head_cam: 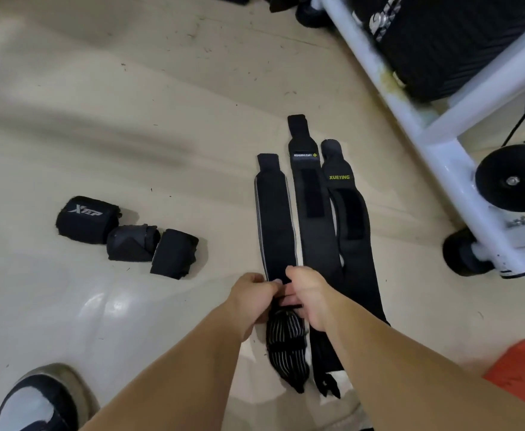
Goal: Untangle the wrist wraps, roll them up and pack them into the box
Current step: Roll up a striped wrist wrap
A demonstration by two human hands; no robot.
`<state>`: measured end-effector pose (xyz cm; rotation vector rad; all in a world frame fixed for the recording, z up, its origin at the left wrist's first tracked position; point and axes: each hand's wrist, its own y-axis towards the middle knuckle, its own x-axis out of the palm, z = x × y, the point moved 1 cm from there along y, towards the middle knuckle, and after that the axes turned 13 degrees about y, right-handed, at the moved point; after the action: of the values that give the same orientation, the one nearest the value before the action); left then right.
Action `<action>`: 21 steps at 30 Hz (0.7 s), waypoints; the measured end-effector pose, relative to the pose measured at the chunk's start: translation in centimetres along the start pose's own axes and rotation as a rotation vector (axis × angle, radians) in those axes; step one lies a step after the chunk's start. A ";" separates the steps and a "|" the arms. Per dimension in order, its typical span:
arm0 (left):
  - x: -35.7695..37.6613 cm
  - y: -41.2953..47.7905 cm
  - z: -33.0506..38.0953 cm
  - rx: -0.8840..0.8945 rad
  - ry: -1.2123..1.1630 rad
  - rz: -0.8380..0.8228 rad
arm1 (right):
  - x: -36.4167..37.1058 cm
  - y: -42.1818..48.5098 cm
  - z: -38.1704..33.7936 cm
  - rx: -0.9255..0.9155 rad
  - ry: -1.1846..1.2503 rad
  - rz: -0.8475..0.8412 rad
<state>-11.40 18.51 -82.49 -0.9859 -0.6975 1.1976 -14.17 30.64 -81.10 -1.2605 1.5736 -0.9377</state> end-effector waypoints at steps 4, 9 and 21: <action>-0.2 -0.6 -0.6 -0.015 0.083 -0.005 | 0.2 0.2 1.0 0.014 -0.078 -0.005; -0.9 -2.1 -0.5 -0.016 0.078 0.018 | 0.6 0.2 1.4 -0.099 -0.258 0.112; -3.9 -9.8 6.2 0.265 -0.163 0.176 | -0.4 -6.8 -1.7 -0.231 0.265 -0.123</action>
<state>-13.52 15.70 -70.80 -0.7441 -0.5689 1.4956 -13.61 29.69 -74.14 -1.4532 1.8701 -1.0590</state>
